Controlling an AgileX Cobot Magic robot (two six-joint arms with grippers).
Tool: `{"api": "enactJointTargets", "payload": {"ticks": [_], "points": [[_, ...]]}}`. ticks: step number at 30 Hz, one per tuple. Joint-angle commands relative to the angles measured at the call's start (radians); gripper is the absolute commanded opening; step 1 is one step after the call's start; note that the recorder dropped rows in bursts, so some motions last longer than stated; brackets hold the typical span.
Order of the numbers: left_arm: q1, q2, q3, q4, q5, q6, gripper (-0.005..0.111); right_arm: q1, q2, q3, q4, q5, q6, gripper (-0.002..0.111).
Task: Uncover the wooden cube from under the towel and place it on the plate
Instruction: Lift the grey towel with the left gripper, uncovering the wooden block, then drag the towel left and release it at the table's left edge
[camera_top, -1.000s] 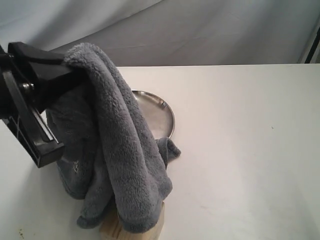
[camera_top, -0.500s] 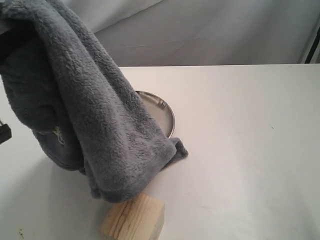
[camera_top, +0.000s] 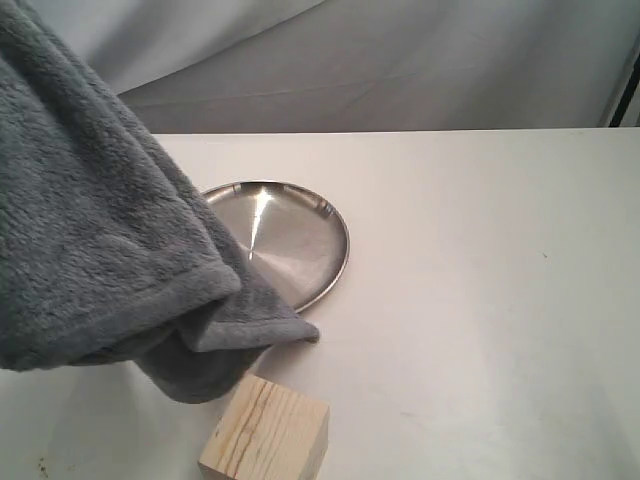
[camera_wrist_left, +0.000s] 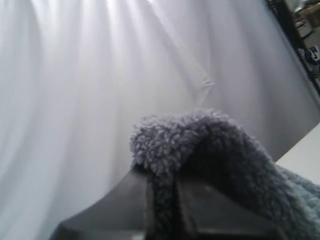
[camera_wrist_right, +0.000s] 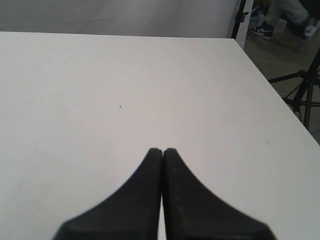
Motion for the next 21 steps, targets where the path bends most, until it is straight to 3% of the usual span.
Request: {"api": "enactJointTargets", "payload": {"ticks": [1, 11, 16, 21], "points": [[0.116, 0.001, -0.007, 0.002, -0.03, -0.038, 0.0, -0.007, 0.003, 0.003, -0.006, -0.011, 0.005, 0.0], [0.248, 0.001, -0.007, 0.002, -0.074, -0.084, 0.0, -0.007, 0.003, 0.003, -0.006, -0.011, 0.005, 0.0], [0.261, 0.014, -0.007, -0.013, -0.073, -0.097, 0.0, -0.007, 0.003, 0.003, -0.006, -0.011, 0.005, 0.0], [0.265, 0.143, -0.007, -0.013, 0.023, -0.097, 0.0, -0.007, 0.003, 0.003, -0.006, -0.011, 0.005, 0.0]]}}
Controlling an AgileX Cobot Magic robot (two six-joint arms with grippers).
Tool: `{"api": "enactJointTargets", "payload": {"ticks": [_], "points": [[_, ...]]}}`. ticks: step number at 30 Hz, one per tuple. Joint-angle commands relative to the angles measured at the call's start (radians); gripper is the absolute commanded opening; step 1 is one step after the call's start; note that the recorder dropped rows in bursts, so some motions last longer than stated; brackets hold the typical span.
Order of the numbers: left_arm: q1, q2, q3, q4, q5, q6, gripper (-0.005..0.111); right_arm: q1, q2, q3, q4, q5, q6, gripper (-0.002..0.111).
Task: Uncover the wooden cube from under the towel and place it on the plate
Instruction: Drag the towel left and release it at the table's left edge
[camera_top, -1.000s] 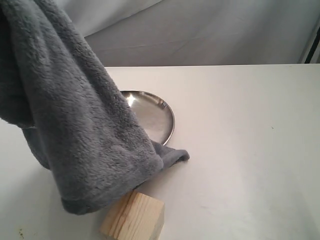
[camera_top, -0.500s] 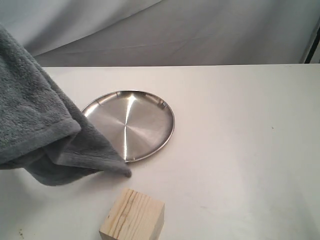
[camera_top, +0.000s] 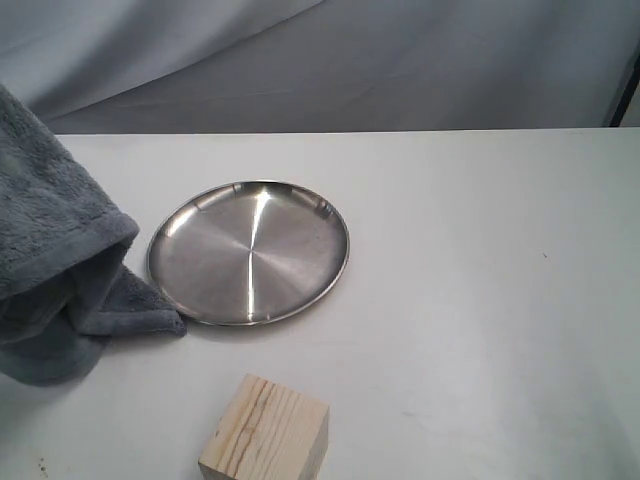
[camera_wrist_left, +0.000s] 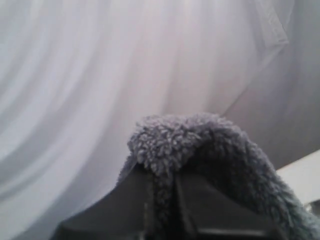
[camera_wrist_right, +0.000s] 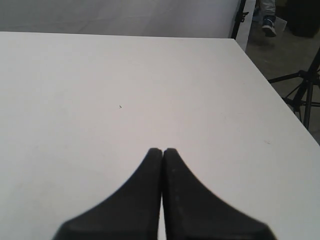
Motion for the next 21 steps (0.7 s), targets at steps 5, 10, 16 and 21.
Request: {"api": "enactJointTargets", "payload": {"ticks": [5, 10, 16, 21], "points": [[0.006, 0.208, -0.007, -0.011, 0.118, -0.011, 0.0, -0.007, 0.003, 0.003, -0.006, -0.011, 0.005, 0.0], [0.006, 0.276, -0.007, -0.011, 0.174, -0.011, 0.0, -0.007, 0.003, 0.003, -0.006, -0.011, 0.005, 0.0], [0.006, 0.378, -0.007, 0.074, 0.265, -0.014, 0.001, -0.007, 0.003, 0.003, -0.006, -0.011, 0.005, 0.0], [0.006, 0.46, -0.007, 0.423, 0.321, -0.357, 0.001, -0.007, 0.003, 0.003, -0.006, -0.011, 0.005, 0.0]]}}
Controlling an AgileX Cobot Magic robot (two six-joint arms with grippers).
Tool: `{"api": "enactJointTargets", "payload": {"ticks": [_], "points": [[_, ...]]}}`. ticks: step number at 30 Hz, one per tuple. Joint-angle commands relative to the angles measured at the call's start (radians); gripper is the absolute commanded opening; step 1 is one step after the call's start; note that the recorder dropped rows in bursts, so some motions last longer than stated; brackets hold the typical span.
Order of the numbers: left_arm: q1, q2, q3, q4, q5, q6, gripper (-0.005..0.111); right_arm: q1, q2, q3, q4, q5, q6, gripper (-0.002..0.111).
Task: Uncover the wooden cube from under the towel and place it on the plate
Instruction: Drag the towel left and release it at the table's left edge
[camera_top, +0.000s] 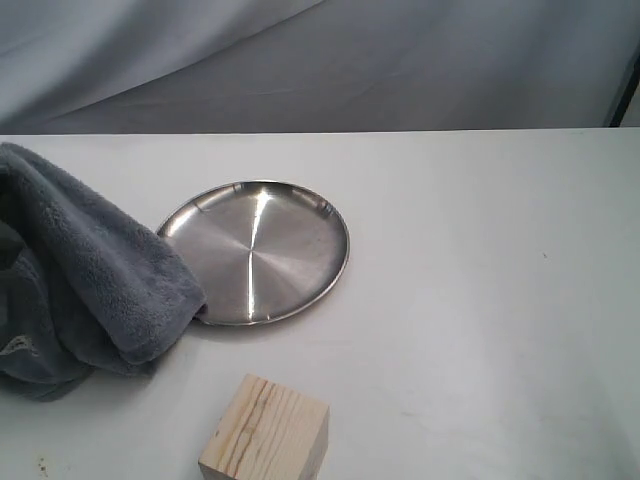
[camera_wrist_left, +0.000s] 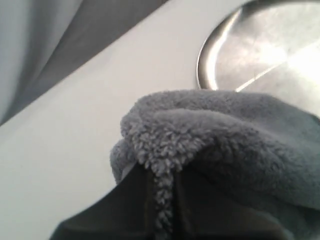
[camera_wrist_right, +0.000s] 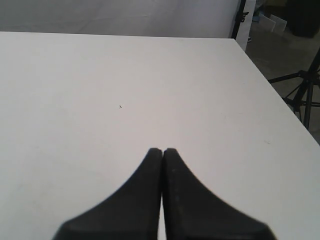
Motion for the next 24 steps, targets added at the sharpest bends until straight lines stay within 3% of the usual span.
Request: {"api": "enactJointTargets", "payload": {"ticks": [1, 5, 10, 19, 24], "points": [[0.004, 0.059, -0.007, 0.349, 0.049, -0.375, 0.001, -0.007, 0.003, 0.003, -0.006, -0.011, 0.005, 0.0], [0.004, 0.059, -0.007, 0.614, 0.174, -0.653, 0.001, -0.007, 0.003, 0.003, -0.006, -0.011, 0.005, 0.0], [0.004, 0.033, -0.007, 0.665, 0.309, -0.748, 0.001, -0.007, 0.003, 0.003, -0.006, -0.011, 0.005, 0.0], [0.004, -0.06, -0.007, 0.716, 0.532, -0.712, 0.001, -0.007, 0.003, 0.003, -0.006, -0.011, 0.005, 0.0], [0.004, -0.097, -0.007, 0.529, 0.667, -0.511, 0.001, -0.007, 0.003, 0.003, -0.006, -0.011, 0.005, 0.0]]}}
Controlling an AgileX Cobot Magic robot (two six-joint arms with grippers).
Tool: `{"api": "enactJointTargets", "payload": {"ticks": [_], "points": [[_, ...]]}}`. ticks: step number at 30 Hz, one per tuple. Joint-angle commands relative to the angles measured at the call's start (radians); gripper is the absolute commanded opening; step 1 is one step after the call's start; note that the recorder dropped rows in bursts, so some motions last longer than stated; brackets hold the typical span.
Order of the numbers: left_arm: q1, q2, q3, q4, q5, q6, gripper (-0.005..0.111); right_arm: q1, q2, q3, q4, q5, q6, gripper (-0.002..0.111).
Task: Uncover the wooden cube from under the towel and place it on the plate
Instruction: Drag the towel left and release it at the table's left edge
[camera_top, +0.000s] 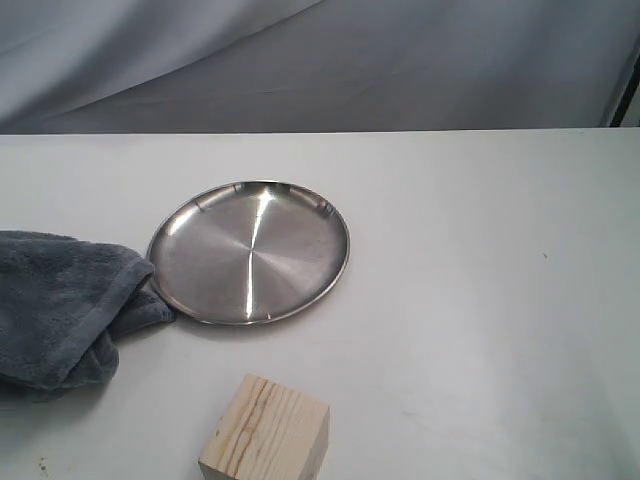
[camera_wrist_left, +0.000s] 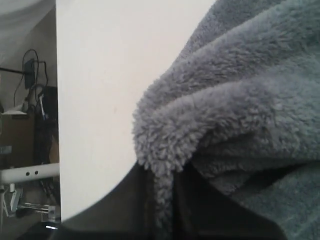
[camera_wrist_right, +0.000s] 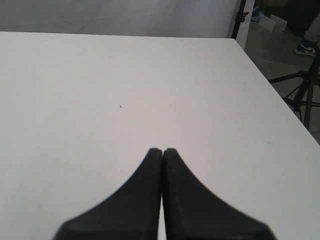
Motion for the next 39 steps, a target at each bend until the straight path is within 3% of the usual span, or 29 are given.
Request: {"api": "enactJointTargets", "payload": {"ticks": [1, 5, 8, 16, 21, 31, 34, 36, 39], "points": [[0.004, -0.04, -0.007, -0.199, 0.14, 0.201, 0.001, -0.007, 0.003, 0.003, -0.006, -0.011, 0.005, 0.0], [0.004, -0.063, -0.007, -0.441, 0.256, 0.441, 0.001, -0.007, 0.003, 0.003, -0.006, -0.011, 0.005, 0.0], [0.004, -0.063, -0.007, -0.537, 0.282, 0.488, 0.001, -0.007, 0.003, 0.003, -0.006, -0.011, 0.005, 0.0], [0.002, -0.019, 0.092, -0.549, 0.282, 0.546, 0.001, -0.007, 0.003, 0.003, -0.006, -0.011, 0.005, 0.0], [-0.041, -0.017, 0.103, -0.581, 0.125, 0.564, 0.001, -0.007, 0.003, 0.003, -0.006, -0.011, 0.005, 0.0], [-0.048, -0.017, 0.199, -0.54, 0.024, 0.564, 0.001, -0.007, 0.003, 0.003, -0.006, -0.011, 0.005, 0.0], [-0.048, -0.017, 0.225, -0.535, -0.021, 0.564, 0.007, -0.007, 0.003, 0.003, -0.006, -0.011, 0.005, 0.0], [-0.048, -0.017, 0.23, -0.535, -0.028, 0.564, 0.017, -0.007, 0.003, 0.003, -0.006, -0.011, 0.005, 0.0], [-0.048, -0.017, 0.23, -0.533, -0.023, 0.562, 0.043, -0.007, 0.003, 0.003, -0.006, -0.011, 0.005, 0.0]]}}
